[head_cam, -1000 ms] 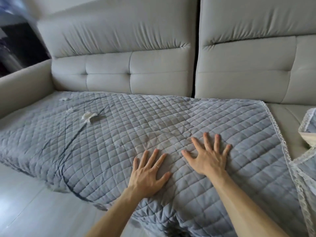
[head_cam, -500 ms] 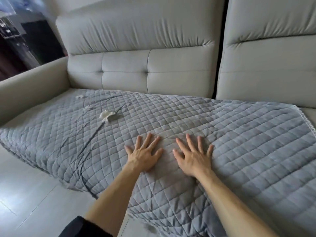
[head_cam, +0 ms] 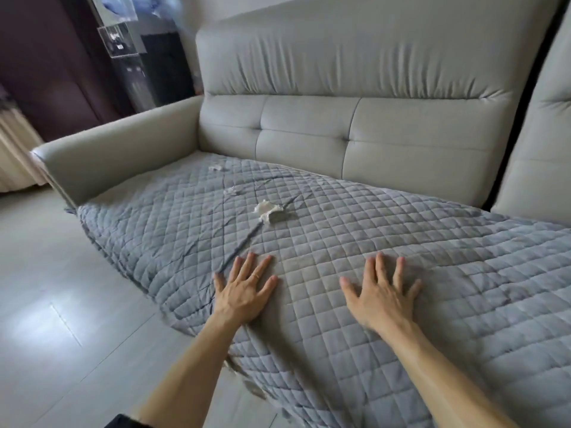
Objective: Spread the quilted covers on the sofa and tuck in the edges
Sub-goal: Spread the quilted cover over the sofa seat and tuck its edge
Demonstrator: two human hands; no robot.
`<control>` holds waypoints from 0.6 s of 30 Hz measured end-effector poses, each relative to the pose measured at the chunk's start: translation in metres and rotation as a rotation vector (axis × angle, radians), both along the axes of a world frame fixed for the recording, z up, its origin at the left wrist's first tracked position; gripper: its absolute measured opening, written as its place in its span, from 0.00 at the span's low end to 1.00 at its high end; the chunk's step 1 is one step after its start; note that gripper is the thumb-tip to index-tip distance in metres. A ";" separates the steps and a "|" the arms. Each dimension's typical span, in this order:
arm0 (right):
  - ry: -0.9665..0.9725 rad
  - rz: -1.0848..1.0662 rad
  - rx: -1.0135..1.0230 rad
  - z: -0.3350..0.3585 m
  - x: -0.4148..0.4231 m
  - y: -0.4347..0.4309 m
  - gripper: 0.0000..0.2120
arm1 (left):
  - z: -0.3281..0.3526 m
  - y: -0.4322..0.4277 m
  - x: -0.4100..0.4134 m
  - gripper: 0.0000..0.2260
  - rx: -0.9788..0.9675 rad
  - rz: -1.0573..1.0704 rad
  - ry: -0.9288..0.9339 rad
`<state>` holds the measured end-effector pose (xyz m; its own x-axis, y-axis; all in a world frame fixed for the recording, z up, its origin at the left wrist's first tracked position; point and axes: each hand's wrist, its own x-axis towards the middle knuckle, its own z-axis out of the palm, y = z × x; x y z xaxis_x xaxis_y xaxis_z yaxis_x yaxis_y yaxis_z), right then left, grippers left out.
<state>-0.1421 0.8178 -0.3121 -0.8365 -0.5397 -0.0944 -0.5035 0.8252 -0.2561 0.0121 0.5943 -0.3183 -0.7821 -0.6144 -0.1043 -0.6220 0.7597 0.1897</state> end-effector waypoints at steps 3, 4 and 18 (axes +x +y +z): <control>0.036 0.136 0.003 0.000 0.016 -0.052 0.40 | 0.002 -0.055 0.011 0.27 -0.001 0.044 -0.015; 0.044 0.156 0.010 -0.001 0.019 -0.072 0.40 | 0.001 -0.072 0.012 0.27 -0.001 0.059 0.000; 0.213 0.165 -0.155 0.002 -0.025 -0.331 0.35 | 0.001 -0.294 -0.032 0.33 -0.029 0.141 0.070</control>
